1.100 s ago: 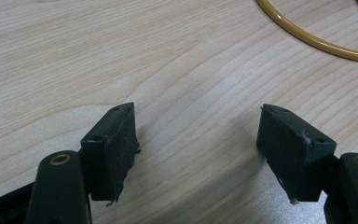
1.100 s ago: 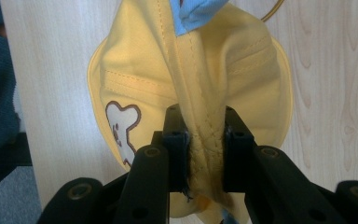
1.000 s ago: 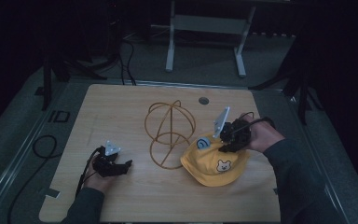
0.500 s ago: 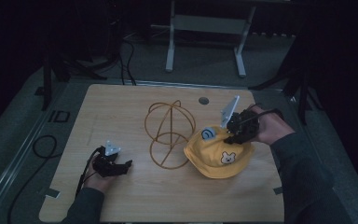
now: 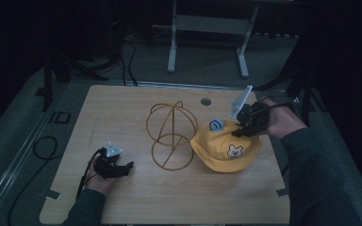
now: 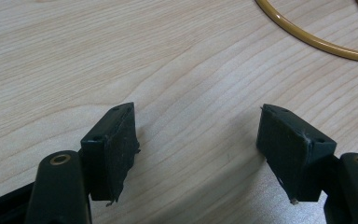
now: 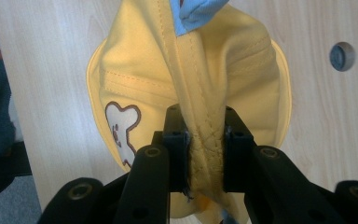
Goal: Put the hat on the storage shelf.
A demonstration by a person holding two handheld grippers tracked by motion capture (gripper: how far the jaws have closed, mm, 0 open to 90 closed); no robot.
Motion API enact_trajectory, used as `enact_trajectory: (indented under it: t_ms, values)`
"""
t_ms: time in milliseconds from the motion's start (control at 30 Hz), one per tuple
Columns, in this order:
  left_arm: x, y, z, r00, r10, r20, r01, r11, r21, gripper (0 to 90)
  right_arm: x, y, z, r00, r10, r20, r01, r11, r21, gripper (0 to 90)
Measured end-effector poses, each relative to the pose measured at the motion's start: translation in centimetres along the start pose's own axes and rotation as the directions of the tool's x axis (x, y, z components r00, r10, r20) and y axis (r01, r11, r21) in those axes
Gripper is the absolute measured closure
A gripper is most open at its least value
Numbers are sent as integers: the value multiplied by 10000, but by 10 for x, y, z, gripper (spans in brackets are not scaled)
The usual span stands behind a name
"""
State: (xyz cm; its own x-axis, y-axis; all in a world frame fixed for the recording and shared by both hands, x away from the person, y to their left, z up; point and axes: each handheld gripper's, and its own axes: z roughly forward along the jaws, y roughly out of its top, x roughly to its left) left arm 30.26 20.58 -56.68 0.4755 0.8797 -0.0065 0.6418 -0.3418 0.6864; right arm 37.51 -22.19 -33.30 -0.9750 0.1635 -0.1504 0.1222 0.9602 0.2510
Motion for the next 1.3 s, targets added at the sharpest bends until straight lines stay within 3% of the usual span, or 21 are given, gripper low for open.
enact_trajectory:
  t_ms: [467,900,1300]
  values:
    - [0,0,0,10000,18,14,-18,10000,0,287,-11,-10,-23,9970,513,586,-496,9984,-288,764]
    - [0,0,0,10000,16,6,-16,10000,-7,286,-27,-23,-34,9902,1223,672,-1183,9912,-599,766]
    - [0,0,0,10000,0,12,0,10000,-13,286,-32,-24,-48,9871,1351,856,-1265,9870,-990,766]
